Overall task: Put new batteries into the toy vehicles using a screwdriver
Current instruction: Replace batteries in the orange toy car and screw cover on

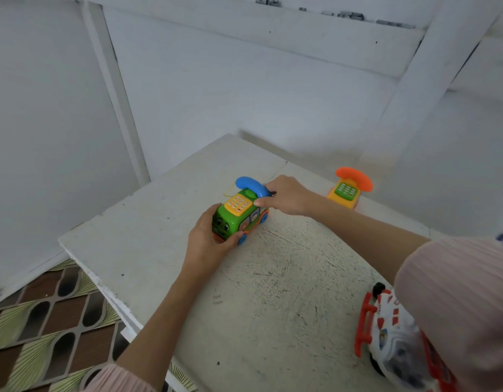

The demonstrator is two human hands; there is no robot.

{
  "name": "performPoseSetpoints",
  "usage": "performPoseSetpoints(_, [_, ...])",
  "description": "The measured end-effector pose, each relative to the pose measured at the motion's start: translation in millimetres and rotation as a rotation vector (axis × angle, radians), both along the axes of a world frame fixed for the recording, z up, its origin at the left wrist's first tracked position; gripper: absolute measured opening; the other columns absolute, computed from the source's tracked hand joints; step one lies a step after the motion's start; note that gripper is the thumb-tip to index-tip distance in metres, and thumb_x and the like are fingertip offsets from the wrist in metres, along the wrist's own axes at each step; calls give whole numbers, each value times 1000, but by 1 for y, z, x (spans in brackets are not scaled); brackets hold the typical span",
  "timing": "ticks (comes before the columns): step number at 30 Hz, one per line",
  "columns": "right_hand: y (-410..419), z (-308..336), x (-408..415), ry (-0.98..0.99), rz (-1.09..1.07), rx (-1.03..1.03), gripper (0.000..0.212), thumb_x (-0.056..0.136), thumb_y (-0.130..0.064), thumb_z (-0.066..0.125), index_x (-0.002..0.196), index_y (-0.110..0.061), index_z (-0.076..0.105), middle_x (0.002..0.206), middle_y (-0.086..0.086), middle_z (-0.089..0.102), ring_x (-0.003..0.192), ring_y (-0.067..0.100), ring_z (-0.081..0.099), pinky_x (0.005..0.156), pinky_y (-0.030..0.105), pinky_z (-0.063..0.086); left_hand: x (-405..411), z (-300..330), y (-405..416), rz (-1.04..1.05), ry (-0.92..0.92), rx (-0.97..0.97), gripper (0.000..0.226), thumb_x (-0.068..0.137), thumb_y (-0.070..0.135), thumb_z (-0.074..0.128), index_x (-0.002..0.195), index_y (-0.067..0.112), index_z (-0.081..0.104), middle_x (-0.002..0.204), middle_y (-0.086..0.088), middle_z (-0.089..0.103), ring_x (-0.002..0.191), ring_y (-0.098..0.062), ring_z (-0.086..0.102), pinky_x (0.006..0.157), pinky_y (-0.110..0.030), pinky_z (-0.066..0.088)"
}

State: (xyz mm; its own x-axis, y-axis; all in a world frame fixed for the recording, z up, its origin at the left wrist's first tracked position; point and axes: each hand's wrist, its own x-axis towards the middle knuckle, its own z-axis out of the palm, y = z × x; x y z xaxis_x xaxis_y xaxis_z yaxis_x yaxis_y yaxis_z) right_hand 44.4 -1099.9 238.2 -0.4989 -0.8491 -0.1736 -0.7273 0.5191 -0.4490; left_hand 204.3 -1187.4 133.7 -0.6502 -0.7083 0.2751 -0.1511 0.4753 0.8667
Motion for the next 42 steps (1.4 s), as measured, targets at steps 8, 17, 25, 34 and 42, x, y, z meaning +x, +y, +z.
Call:
performPoseSetpoints(8, [-2,-1,2,6,11,-3,40,90,-31,57,101,7,60,75,9,48,71,20,43,53,23,26,1,3,3,24,10,-5,61,73,17,81,127,12,53,110,7,58,97,-8,55,73,4,34])
performPoseSetpoints(17, [-4,-6,1,18,-9,-15,33,91,-31,56,93,2,58,63,0,40,60,15,38,51,23,25,2,2,3,16,2,-10,64,74,18,81,130,12,51,111,9,56,100,-6,53,73,5,33])
performPoseSetpoints(25, [-4,-3,2,-21,-3,69,49,91,-32,55,130,-2,45,126,15,53,112,27,51,86,31,39,4,-3,-1,-1,-42,-1,77,76,23,79,141,10,39,137,-6,50,120,-13,47,92,-11,32])
performPoseSetpoints(34, [33,31,5,-20,-78,-41,51,94,-30,51,138,-7,36,141,9,41,125,21,42,98,28,34,7,-1,3,32,27,23,67,85,35,67,140,8,40,141,-8,46,130,-20,43,105,-28,33])
performPoseSetpoints(42, [105,64,23,-45,-116,-209,40,93,-28,52,130,-12,47,129,2,51,114,15,50,82,23,38,17,29,43,120,203,-12,44,94,16,57,136,7,45,135,-8,48,124,-16,46,102,-20,34])
